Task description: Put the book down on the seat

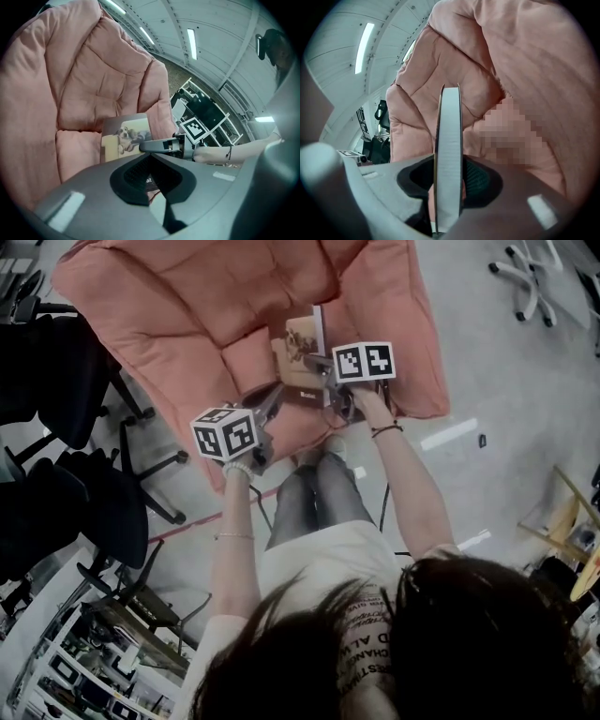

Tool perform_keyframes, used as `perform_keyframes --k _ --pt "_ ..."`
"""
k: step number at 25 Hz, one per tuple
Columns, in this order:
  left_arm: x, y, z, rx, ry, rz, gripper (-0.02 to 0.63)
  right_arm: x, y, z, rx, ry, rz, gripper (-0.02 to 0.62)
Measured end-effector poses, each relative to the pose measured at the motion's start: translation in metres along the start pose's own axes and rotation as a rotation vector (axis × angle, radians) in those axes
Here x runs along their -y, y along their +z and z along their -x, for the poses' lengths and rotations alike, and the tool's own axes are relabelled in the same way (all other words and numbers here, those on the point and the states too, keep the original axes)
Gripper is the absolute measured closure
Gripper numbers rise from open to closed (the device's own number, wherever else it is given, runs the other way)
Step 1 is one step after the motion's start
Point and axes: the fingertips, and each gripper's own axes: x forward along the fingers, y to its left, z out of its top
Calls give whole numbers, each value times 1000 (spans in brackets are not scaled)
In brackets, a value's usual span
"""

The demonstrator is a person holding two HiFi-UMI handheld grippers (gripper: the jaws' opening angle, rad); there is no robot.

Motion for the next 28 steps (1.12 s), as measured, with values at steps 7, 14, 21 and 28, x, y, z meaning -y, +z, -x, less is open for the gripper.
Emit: perform_keyframes --k 7,14,21,28 --pt "0 -2 -6 -5 5 5 609 6 -2 -8 -17 -31 -6 442" --pt "-2 -5 -2 -8 11 10 609 6 -2 -10 -37 -50 21 434" --pt "3 -5 -3 -12 7 10 607 19 -4 -6 -74 -155 88 387" --pt "8 -9 -2 -19 6 4 609 31 -11 4 -76 -251 121 353"
